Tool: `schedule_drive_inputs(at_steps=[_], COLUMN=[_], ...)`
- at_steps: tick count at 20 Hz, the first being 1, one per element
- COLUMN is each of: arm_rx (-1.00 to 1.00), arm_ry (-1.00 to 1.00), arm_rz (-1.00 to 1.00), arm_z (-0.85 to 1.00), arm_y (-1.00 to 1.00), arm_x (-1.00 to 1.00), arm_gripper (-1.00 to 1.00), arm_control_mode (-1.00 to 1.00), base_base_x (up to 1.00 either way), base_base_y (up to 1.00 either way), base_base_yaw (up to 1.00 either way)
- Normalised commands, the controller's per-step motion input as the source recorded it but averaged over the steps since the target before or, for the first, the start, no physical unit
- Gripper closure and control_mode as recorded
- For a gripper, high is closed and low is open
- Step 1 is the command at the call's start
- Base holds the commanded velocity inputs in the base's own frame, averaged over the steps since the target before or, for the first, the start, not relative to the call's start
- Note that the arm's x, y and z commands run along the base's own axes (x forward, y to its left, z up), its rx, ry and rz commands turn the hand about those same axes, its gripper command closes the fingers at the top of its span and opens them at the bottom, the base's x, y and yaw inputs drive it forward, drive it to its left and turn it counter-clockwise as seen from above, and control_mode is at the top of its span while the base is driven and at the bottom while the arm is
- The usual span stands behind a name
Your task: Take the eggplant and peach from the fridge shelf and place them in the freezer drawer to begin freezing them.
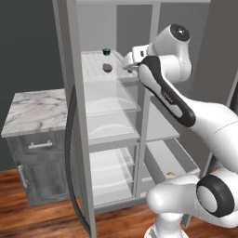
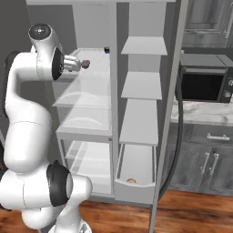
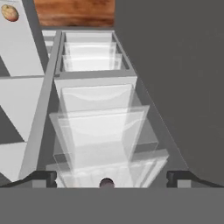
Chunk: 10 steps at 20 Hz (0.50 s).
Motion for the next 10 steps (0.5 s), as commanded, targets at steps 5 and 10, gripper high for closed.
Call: schedule_drive_inputs(at_steps=[5, 10], arm_rx=[-0.13, 0.00], arm_ry=[0.00, 0.00], arm_rz=[0.00, 0.00], arm_z=[-0.62, -0.21], arm_y=[0.00, 0.16], arm_x=[0.31, 0.54], arm_gripper=[-1.00, -1.00], arm_control_mode=[-1.00, -1.00], base_base_x=[0.00, 0.00], base_base_y=[0.00, 0.00], base_base_yaw=[0.00, 0.00])
